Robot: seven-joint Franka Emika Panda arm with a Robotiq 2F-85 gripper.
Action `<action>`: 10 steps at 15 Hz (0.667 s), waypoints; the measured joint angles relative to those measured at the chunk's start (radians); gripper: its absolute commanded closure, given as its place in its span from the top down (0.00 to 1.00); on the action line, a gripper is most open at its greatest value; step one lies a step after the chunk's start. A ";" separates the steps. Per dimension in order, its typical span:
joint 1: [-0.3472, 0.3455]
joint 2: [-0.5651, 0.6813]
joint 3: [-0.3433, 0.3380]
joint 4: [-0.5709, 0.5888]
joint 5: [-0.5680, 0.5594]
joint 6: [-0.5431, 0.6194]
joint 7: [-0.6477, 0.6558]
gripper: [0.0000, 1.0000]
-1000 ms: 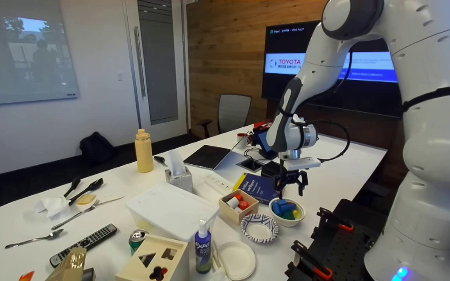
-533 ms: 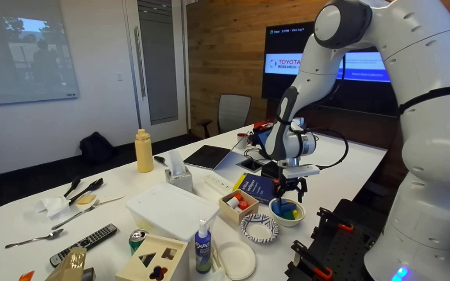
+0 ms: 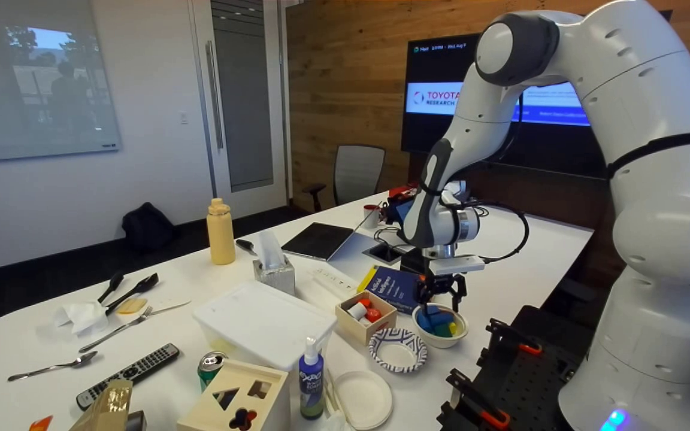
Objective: Place one blue block on the white and blue plate
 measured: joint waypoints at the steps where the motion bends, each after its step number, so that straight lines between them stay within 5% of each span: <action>1: -0.001 0.006 0.001 0.007 0.000 0.000 0.000 1.00; 3: -0.002 0.020 0.003 0.017 0.000 0.000 0.000 1.00; 4: -0.002 0.026 0.004 0.020 0.000 0.000 0.000 0.75; 10: -0.006 0.041 0.005 0.029 0.000 0.000 0.000 0.43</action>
